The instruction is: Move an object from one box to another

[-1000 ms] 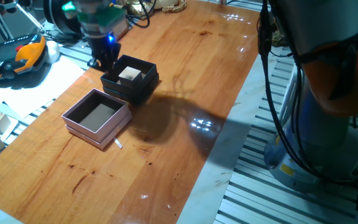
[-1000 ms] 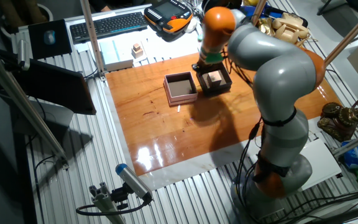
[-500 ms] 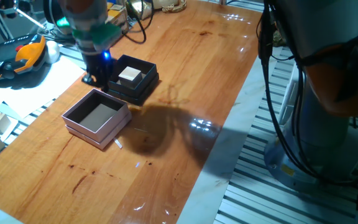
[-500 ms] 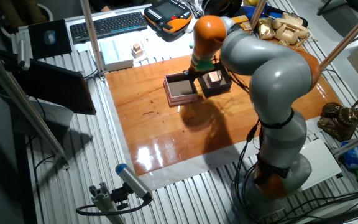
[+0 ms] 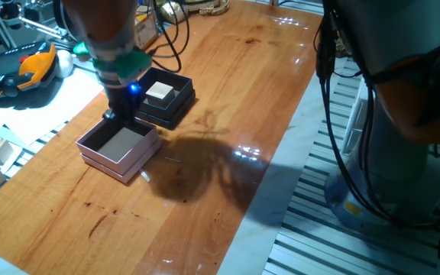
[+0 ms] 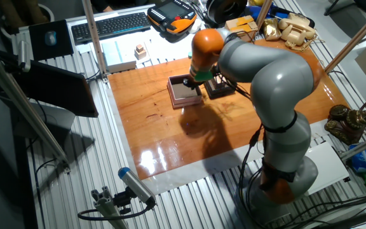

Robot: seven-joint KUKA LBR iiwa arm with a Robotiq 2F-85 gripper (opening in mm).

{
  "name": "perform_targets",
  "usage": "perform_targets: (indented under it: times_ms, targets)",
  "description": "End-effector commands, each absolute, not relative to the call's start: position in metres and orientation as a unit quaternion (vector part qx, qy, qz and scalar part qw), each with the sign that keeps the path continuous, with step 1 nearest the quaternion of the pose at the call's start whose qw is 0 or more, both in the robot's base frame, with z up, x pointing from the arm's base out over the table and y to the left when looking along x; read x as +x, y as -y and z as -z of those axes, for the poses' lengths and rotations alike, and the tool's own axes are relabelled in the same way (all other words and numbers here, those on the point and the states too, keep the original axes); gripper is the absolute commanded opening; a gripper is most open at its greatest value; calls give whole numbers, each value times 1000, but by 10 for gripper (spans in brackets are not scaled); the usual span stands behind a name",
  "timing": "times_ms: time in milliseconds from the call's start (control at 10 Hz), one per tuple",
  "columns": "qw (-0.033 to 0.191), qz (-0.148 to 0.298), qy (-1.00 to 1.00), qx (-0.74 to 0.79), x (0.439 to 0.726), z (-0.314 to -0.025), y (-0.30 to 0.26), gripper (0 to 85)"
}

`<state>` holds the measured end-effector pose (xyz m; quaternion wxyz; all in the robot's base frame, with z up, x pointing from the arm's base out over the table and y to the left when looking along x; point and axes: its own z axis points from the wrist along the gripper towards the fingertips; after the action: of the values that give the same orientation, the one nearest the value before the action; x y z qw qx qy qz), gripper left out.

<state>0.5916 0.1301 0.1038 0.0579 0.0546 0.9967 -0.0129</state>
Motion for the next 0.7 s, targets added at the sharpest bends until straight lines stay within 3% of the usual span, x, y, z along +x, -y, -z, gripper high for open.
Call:
perform_targets:
  times_ms: [0,600]
  targets:
    - [58,13,-997,55,590,-101,-133,0]
    - [53,-2,-998,46,588,-92,-135,0]
